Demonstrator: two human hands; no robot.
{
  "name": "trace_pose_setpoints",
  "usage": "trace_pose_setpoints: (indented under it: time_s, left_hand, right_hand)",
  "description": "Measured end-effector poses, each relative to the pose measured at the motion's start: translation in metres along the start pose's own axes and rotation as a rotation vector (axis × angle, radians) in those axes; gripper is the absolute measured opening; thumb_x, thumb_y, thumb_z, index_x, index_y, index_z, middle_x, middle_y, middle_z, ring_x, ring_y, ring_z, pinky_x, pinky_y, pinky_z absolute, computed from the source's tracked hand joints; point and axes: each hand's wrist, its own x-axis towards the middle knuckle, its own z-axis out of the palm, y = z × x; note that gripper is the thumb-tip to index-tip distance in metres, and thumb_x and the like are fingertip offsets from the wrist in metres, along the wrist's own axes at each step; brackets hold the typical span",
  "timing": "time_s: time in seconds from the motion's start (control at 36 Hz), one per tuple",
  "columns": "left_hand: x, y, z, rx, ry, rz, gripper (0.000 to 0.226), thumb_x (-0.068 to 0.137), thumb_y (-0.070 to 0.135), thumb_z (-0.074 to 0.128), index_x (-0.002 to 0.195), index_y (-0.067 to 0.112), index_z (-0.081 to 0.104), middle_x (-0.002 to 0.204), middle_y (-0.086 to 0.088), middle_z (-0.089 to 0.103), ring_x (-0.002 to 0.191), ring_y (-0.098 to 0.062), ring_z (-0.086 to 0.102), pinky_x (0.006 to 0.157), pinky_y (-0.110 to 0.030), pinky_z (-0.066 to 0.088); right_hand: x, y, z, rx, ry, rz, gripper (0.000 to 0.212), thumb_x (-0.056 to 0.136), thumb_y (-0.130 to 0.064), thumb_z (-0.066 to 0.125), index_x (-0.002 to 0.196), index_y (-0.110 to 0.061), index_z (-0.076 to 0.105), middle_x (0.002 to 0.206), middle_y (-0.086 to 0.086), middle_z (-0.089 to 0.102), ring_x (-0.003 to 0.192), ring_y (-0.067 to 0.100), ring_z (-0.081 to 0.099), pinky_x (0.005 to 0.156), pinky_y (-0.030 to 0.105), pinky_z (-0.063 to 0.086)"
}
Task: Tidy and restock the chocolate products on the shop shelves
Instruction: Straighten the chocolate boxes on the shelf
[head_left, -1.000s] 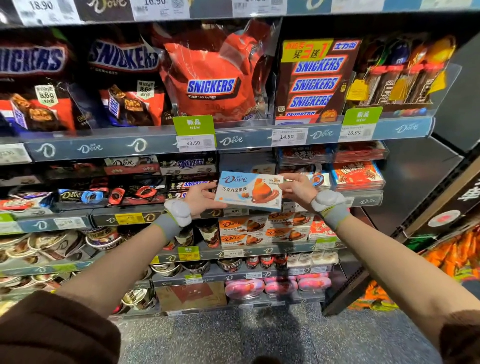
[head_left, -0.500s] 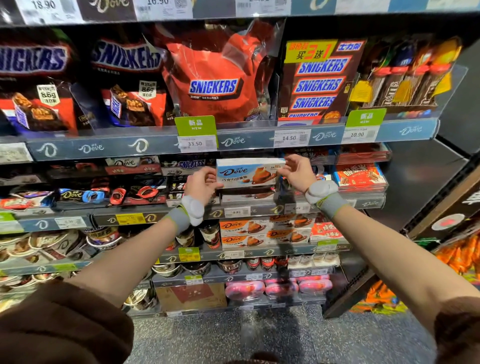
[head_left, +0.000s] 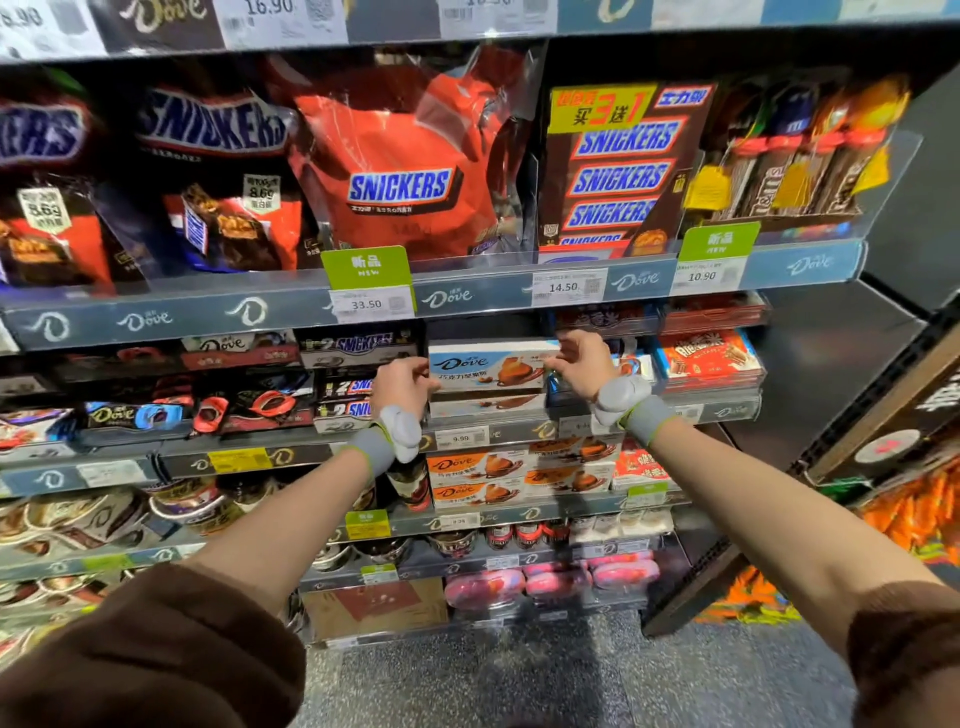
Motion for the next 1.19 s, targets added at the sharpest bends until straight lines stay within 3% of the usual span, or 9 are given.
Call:
trace_pose_setpoints:
  time_s: [0.11, 0.25, 0.39, 0.5, 0.58, 0.69, 0.94, 1.06, 1.19]
  left_hand:
    - [0.002, 0.0, 0.002, 0.006, 0.009, -0.041, 0.021, 0.085, 0.011, 0.064, 0.105, 0.007, 0.072, 0.102, -0.015, 0.071, 0.1, -0.033, 0.061, 0.075, -0.03, 0.045]
    - [0.006, -0.005, 0.005, -0.048, 0.018, -0.062, 0.029, 0.086, 0.014, 0.066, 0.113, 0.004, 0.069, 0.111, -0.014, 0.07, 0.107, -0.028, 0.061, 0.09, -0.031, 0.045]
    - [0.002, -0.009, 0.007, -0.118, 0.089, -0.052, 0.027, 0.085, 0.013, 0.069, 0.11, 0.003, 0.071, 0.105, -0.014, 0.071, 0.101, -0.028, 0.064, 0.087, -0.028, 0.045]
    - [0.002, -0.011, 0.007, -0.16, 0.131, -0.054, 0.022, 0.085, 0.014, 0.07, 0.102, 0.002, 0.074, 0.101, -0.016, 0.072, 0.097, -0.028, 0.066, 0.082, -0.027, 0.047]
    - [0.005, -0.01, 0.005, -0.163, 0.136, -0.077, 0.021, 0.086, 0.016, 0.069, 0.101, 0.002, 0.074, 0.101, -0.015, 0.072, 0.095, -0.028, 0.067, 0.077, -0.025, 0.046]
    - [0.006, -0.007, 0.007, -0.153, 0.129, -0.096, 0.021, 0.089, 0.019, 0.065, 0.1, 0.004, 0.075, 0.099, -0.014, 0.073, 0.09, -0.028, 0.067, 0.069, -0.024, 0.044]
    - [0.005, -0.007, 0.007, -0.126, 0.112, -0.125, 0.021, 0.088, 0.022, 0.065, 0.101, 0.008, 0.075, 0.099, -0.013, 0.073, 0.093, -0.028, 0.066, 0.073, -0.026, 0.047]
    - [0.002, -0.011, 0.008, -0.128, 0.119, -0.105, 0.018, 0.088, 0.017, 0.062, 0.097, 0.005, 0.071, 0.094, -0.014, 0.072, 0.09, -0.03, 0.065, 0.072, -0.029, 0.047]
    - [-0.002, -0.014, 0.01, -0.176, 0.203, -0.104, 0.02, 0.086, 0.022, 0.066, 0.094, 0.004, 0.061, 0.085, -0.014, 0.069, 0.085, -0.029, 0.064, 0.072, -0.03, 0.047]
  right_hand:
    - [0.001, 0.001, 0.007, -0.069, -0.021, -0.01, 0.046, 0.083, -0.011, 0.071, 0.124, 0.004, 0.056, 0.115, 0.021, 0.064, 0.109, 0.031, 0.06, 0.094, 0.032, 0.046]
    - [0.005, 0.003, 0.015, -0.141, -0.014, 0.019, 0.046, 0.085, -0.014, 0.07, 0.126, 0.001, 0.056, 0.124, 0.019, 0.06, 0.116, 0.032, 0.056, 0.1, 0.038, 0.044]
    - [0.002, 0.002, 0.024, -0.155, 0.023, 0.019, 0.045, 0.085, -0.013, 0.07, 0.126, 0.0, 0.057, 0.126, 0.02, 0.058, 0.117, 0.033, 0.055, 0.1, 0.037, 0.042]
    - [0.002, 0.003, 0.026, -0.102, 0.081, 0.068, 0.044, 0.081, -0.017, 0.074, 0.121, -0.002, 0.061, 0.116, 0.018, 0.064, 0.108, 0.03, 0.061, 0.094, 0.036, 0.048]
    - [0.003, 0.0, 0.025, -0.06, 0.113, 0.092, 0.041, 0.08, -0.017, 0.075, 0.116, 0.0, 0.064, 0.11, 0.016, 0.068, 0.102, 0.027, 0.064, 0.084, 0.026, 0.046]
    - [0.005, 0.001, 0.026, -0.051, 0.154, 0.113, 0.035, 0.077, -0.021, 0.078, 0.102, 0.002, 0.068, 0.102, 0.016, 0.07, 0.096, 0.027, 0.065, 0.075, 0.024, 0.043]
    - [0.001, 0.012, 0.032, -0.003, 0.149, 0.108, 0.028, 0.078, -0.024, 0.078, 0.094, -0.004, 0.067, 0.082, 0.009, 0.069, 0.078, 0.02, 0.063, 0.076, 0.032, 0.054]
    - [-0.008, 0.018, 0.03, -0.001, 0.166, 0.066, 0.009, 0.083, -0.012, 0.07, 0.084, -0.011, 0.061, 0.071, 0.004, 0.059, 0.069, 0.018, 0.055, 0.066, 0.028, 0.047]
    - [-0.026, 0.031, 0.028, -0.056, 0.168, 0.037, 0.018, 0.085, 0.0, 0.054, 0.075, -0.016, 0.055, 0.072, 0.002, 0.057, 0.069, 0.017, 0.052, 0.061, 0.023, 0.035]
